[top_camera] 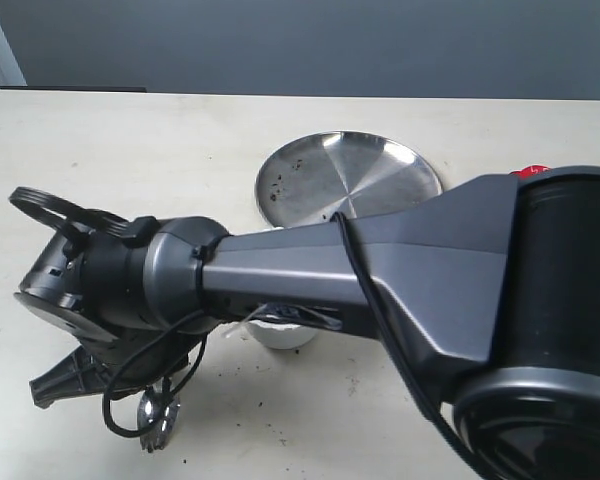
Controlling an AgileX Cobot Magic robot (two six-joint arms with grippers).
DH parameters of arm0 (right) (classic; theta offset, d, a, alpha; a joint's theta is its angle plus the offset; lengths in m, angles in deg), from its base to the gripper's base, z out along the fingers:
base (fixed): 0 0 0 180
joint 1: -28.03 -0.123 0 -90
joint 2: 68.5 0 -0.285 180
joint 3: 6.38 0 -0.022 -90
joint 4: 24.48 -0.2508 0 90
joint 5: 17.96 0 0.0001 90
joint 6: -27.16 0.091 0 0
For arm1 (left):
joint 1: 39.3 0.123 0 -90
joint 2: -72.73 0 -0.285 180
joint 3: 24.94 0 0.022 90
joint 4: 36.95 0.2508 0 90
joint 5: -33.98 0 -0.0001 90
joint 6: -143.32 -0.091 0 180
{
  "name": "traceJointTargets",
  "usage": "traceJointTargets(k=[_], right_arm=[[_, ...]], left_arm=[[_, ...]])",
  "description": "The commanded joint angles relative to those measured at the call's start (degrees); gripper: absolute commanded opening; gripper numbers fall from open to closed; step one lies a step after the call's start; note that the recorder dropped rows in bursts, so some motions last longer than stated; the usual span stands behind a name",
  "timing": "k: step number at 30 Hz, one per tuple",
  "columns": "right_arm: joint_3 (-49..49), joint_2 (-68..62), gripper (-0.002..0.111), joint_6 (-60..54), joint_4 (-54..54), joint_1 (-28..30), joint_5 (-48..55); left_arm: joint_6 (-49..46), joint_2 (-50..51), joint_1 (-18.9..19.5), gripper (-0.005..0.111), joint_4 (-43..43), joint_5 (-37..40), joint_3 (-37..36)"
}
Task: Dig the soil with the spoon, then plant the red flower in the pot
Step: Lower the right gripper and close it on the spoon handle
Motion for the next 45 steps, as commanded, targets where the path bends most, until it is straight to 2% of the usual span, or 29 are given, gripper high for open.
traceJointTargets(k=[1, 12, 18, 27, 31, 45], right_arm=[[0.80, 0.67, 0.026, -0.11, 2.37, 0.13, 2.11], [0.80, 0.40, 0.026, 1.22, 5.76, 0.13, 5.98], [0.80, 0.40, 0.026, -3.97, -4.23, 0.13, 1.88], [0.80, 0.40, 0.026, -8.05, -6.08, -2.16, 3.19], [0.80, 0.40, 0.026, -8.05, -2.38, -3.85, 3.19], [0.80, 3.71, 0.026, -2.86, 10.07, -3.75, 3.01]], left_arm=[[0.22, -0.30, -0.36, 0.000, -0.33, -0.19, 0.21], [0.22, -0.30, -0.36, 0.000, -0.33, -0.19, 0.21], [0.22, -0.30, -0.36, 0.000, -0.33, -0.19, 0.21], [0.22, -0.30, -0.36, 0.000, -0.33, -0.31, 0.21], [0.22, -0.30, -0.36, 0.000, -0.33, -0.31, 0.21], [0.22, -0.30, -0.36, 0.000, -0.33, -0.31, 0.21]])
